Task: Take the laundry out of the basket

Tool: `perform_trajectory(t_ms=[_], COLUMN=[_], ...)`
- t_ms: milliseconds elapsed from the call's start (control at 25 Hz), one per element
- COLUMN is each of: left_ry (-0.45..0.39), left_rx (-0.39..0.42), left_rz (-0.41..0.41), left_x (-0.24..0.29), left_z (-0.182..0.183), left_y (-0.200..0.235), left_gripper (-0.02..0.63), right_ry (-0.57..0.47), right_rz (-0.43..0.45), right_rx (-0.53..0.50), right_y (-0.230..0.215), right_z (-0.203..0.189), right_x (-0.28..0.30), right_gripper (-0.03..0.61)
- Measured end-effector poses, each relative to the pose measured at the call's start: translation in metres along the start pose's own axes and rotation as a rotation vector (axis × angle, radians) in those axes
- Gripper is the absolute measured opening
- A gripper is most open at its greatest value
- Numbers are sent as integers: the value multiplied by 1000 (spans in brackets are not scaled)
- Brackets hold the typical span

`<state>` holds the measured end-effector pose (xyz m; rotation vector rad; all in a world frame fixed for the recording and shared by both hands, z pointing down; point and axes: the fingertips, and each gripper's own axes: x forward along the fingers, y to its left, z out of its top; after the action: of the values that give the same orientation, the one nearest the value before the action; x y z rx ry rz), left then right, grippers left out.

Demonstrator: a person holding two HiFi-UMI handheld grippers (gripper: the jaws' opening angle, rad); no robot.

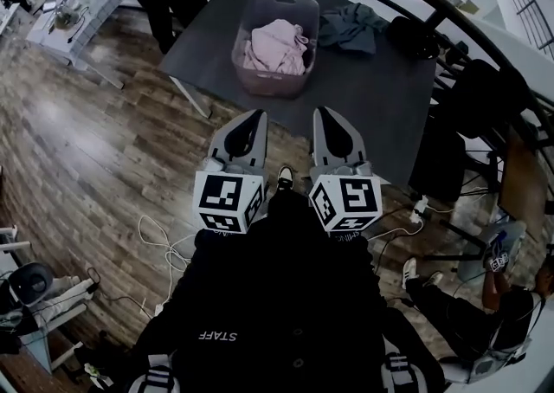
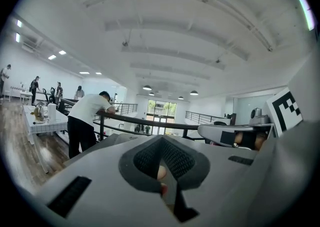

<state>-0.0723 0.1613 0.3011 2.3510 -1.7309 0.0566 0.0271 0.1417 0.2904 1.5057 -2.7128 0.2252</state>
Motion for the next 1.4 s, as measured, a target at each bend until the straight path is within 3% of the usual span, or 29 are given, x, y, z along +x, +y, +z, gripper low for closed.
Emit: perform_trajectory(t_ms=[240,520,960,1400], left_ry=[7,67,193,315], left_rx=[-8,-15,-44,-101], left_rz=[10,52,131,93], left_x=[92,163,207,247], left_z=[25,16,-21,-63], left_y=[16,35,71,100], left_gripper=[0,0,0,0], right_ry=[2,36,168,284], right_rz=[21,45,23,-28], right_rx=[4,24,89,119], right_y=[-59,-106,-143,-151], right_z=[22,14,-29,-70], right_x=[74,129,163,199], right_gripper=[15,14,14,15])
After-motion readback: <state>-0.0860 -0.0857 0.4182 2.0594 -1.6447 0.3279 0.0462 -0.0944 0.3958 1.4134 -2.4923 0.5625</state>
